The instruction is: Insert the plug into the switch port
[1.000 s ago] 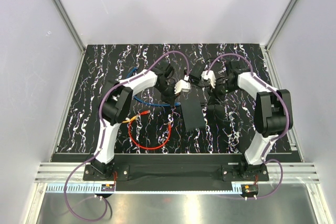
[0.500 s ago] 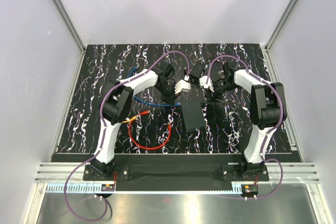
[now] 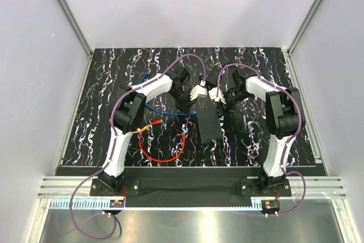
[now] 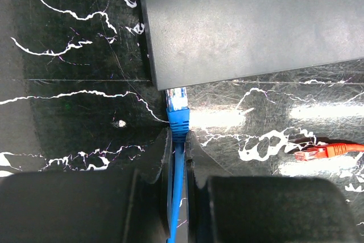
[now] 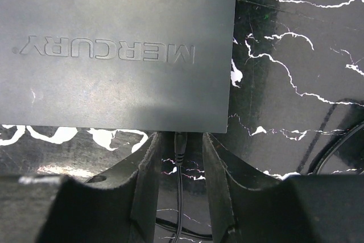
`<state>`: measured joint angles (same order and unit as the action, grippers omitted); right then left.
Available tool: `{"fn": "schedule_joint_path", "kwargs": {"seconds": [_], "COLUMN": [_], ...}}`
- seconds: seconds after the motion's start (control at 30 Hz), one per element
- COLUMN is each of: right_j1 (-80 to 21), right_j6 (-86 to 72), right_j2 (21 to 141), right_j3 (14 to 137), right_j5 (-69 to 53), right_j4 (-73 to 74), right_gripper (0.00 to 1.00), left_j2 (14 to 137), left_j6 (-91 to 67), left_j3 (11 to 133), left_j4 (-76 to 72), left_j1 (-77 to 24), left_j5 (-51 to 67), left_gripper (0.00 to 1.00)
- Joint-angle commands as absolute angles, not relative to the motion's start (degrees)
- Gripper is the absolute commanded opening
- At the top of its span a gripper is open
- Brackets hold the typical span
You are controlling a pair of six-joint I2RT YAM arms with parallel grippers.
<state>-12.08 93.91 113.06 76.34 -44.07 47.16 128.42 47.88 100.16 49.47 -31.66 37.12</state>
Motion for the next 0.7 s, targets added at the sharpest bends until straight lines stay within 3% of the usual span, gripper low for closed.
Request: {"fn": "schedule_joint_path", "kwargs": {"seconds": [0.0, 0.67], "right_j1": [-13.97, -15.64], "right_j6": [93.61, 87.37], "right_j2": [113.64, 113.38], "right_j3": [77.34, 74.88], "right_j5": [-44.47, -41.49], "right_j4": [45.62, 39.11], "right_gripper": [0.41, 0.41], "left_j2": [128.67, 130.78], "left_j6": [47.37, 42.28], "left_j3": [102.83, 107.4], "left_j4": [47.46, 46.32], "left_j1": [-31.73, -33.84], "left_j5": [40.6, 43.94], "left_gripper": [0.0, 0.0]}}
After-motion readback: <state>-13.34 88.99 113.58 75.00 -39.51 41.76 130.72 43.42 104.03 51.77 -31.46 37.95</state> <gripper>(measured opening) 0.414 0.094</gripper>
